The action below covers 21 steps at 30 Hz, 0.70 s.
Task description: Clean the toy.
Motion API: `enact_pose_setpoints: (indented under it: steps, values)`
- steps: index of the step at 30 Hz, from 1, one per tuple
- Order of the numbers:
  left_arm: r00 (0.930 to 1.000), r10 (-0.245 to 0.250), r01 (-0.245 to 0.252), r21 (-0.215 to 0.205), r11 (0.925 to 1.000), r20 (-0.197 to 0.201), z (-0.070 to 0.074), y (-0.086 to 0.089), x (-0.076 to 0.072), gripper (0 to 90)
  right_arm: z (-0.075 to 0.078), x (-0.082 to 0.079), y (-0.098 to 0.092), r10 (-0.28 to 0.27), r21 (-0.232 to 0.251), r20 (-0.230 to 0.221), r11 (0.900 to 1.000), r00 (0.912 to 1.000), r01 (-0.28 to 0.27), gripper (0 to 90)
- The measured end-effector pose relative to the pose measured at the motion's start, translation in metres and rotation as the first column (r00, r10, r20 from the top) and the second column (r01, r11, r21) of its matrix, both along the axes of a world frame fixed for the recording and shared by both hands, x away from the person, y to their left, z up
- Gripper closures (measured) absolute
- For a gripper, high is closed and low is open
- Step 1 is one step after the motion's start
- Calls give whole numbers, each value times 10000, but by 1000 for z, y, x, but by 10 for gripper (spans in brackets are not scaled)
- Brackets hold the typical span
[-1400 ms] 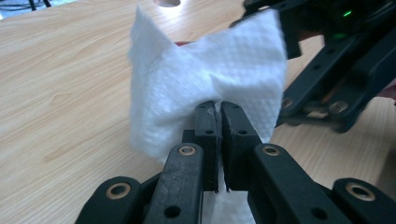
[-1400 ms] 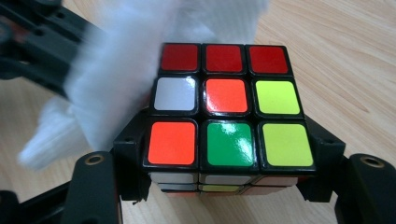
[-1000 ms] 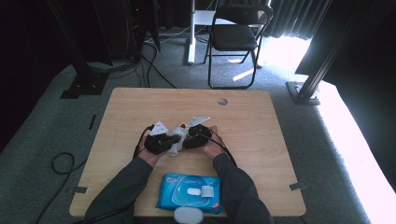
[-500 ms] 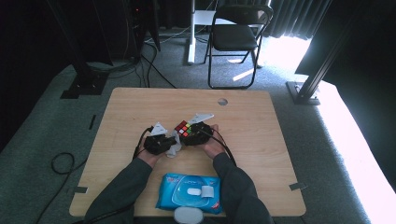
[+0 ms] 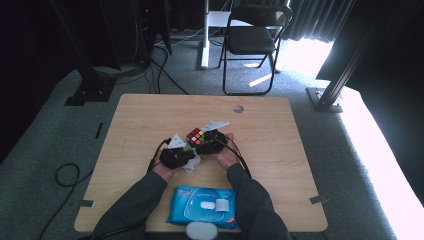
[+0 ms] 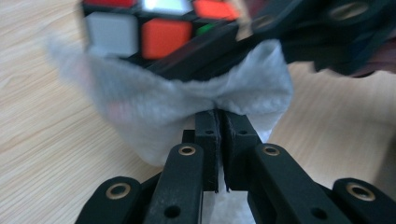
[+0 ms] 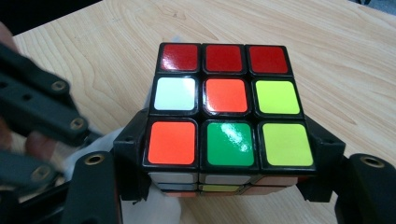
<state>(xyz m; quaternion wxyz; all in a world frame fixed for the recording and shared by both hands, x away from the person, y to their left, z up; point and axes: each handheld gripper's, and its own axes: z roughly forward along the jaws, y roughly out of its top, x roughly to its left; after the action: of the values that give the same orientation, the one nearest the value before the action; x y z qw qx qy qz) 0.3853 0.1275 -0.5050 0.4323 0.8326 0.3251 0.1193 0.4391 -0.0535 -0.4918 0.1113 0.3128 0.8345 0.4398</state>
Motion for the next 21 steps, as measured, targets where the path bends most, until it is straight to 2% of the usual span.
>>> enact_pose_setpoints:
  steps: [1,6,11,15,21]
  values:
    - [10000,-53,53,77,10000,40,1,-2,-1,860,0,0,0,-7,3,6,10000,10000,7,340]
    - [9997,-136,140,-148,9998,205,5,-6,-4,860,-1,0,1,7,84,-43,10000,10000,-7,340]
    - [9994,-205,209,-159,9997,284,7,-6,-6,860,0,0,1,15,150,-79,9999,10000,-14,340]
    - [9995,-219,223,-187,9996,246,6,-6,-5,860,0,0,1,40,74,-50,10000,10000,-40,340]
    - [9999,70,-70,-51,10000,104,-1,3,-2,860,0,0,-1,27,60,-97,10000,9999,-26,340]
